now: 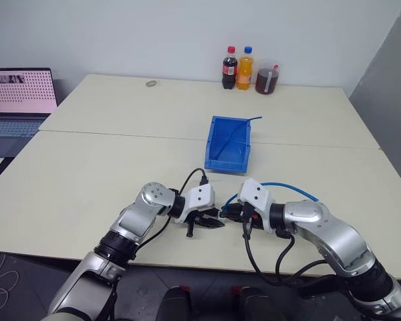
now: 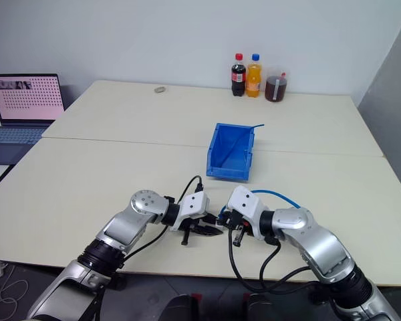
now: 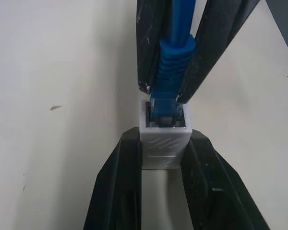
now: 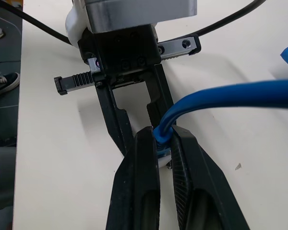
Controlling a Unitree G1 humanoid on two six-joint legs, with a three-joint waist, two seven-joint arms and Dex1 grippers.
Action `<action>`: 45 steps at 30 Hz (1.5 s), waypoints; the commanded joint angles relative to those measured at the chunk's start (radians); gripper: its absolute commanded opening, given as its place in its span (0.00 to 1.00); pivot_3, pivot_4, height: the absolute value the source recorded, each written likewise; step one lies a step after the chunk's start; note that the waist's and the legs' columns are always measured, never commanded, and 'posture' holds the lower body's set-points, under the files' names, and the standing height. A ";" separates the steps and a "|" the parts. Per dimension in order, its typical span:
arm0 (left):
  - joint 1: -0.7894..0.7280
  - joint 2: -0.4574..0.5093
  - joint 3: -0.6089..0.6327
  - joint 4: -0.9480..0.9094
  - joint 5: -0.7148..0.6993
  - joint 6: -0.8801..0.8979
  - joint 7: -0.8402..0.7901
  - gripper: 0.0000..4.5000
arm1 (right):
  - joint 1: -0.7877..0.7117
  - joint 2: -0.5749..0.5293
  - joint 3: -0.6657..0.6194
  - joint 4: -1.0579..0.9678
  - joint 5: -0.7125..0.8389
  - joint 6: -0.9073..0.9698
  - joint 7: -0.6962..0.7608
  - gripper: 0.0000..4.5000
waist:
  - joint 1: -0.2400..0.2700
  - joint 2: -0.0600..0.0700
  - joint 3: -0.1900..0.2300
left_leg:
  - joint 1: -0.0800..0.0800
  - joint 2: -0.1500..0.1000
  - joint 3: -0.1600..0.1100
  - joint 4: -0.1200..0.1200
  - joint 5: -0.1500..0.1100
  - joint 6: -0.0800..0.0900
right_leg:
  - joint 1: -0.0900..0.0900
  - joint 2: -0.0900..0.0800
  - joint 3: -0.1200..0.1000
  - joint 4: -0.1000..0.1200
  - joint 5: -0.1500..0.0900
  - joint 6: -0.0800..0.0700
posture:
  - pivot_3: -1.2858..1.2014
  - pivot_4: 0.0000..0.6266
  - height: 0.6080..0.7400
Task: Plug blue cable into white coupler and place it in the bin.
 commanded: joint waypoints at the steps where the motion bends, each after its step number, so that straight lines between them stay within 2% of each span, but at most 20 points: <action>1: 0.001 -0.018 -0.016 0.010 0.008 -0.005 0.007 0.18 | 0.035 -0.025 0.047 0.028 -0.015 0.049 0.006 0.02 | 0.000 0.000 0.000 | 0.000 0.000 0.000 0.000 0.000 0.000 | 0.000 0.000 0.000 0.000 0.000 0.000 | 0.52 0.24 1.00; 16: -0.010 -0.029 -0.008 0.039 0.014 -0.022 0.006 0.18 | -0.011 -0.053 0.140 0.145 -0.037 -0.006 0.116 0.02 | 0.000 0.000 -0.004 | 0.003 0.000 0.000 -0.001 0.000 0.000 | 0.005 -0.001 -0.001 -0.005 0.000 0.000 | 0.52 0.24 1.00; 23: -0.001 -0.019 -0.004 0.038 0.027 -0.036 0.018 0.18 | -0.024 -0.031 0.092 0.164 -0.049 -0.062 0.094 0.02 | 0.000 -0.001 -0.007 | 0.004 0.000 0.000 -0.001 0.000 0.000 | 0.006 -0.001 0.000 -0.006 -0.002 -0.003 | 0.52 0.24 1.00; 25: 0.005 -0.017 0.001 0.034 0.022 -0.029 0.022 0.33 | -0.031 -0.028 0.064 0.150 -0.043 -0.074 0.084 0.02 | -0.001 -0.001 -0.007 | 0.004 0.000 0.000 -0.001 0.000 0.000 | 0.006 -0.001 -0.001 -0.006 -0.002 -0.003 | 0.52 0.24 1.00; 32: 0.033 0.019 0.058 0.002 -0.010 -0.044 0.036 0.58 | -0.024 -0.045 -0.044 0.022 0.020 -0.040 0.081 0.02 | -0.005 -0.001 -0.006 | 0.003 0.001 0.000 -0.002 0.000 0.000 | 0.003 0.000 0.000 -0.005 -0.001 -0.001 | 0.52 0.24 1.00; 37: 0.066 0.044 0.126 -0.076 -0.063 -0.015 0.058 0.82 | -0.027 -0.037 -0.105 -0.043 0.074 0.014 0.064 0.02 | -0.007 -0.001 -0.004 | -0.004 0.002 0.000 -0.003 0.000 0.000 | -0.004 0.001 0.000 -0.004 0.000 -0.001 | 0.52 0.24 1.00; 40: 0.080 0.038 0.187 -0.130 -0.081 -0.014 0.126 0.96 | -0.047 -0.023 -0.166 -0.069 0.121 0.056 0.049 0.02 | -0.006 -0.001 -0.002 | -0.008 0.002 0.000 -0.003 0.000 0.000 | -0.007 0.001 -0.001 -0.004 0.000 -0.001 | 0.52 0.24 1.00; 41: 0.083 0.034 0.208 -0.146 -0.084 -0.019 0.155 0.99 | -0.057 -0.017 -0.190 -0.075 0.140 0.071 0.042 0.02 | -0.006 -0.001 0.000 | -0.008 0.002 0.000 -0.003 0.000 0.000 | -0.007 0.001 -0.001 -0.004 0.000 -0.001 | 0.52 0.24 1.00; 45: 0.108 0.041 0.282 -0.241 -0.125 0.038 0.221 1.00 | -0.141 0.014 -0.323 -0.048 0.222 0.134 0.006 0.02 | -0.006 -0.001 0.002 | -0.010 0.002 -0.001 -0.003 0.000 0.000 | -0.008 0.001 -0.001 -0.005 0.000 -0.001 | 0.52 0.24 1.00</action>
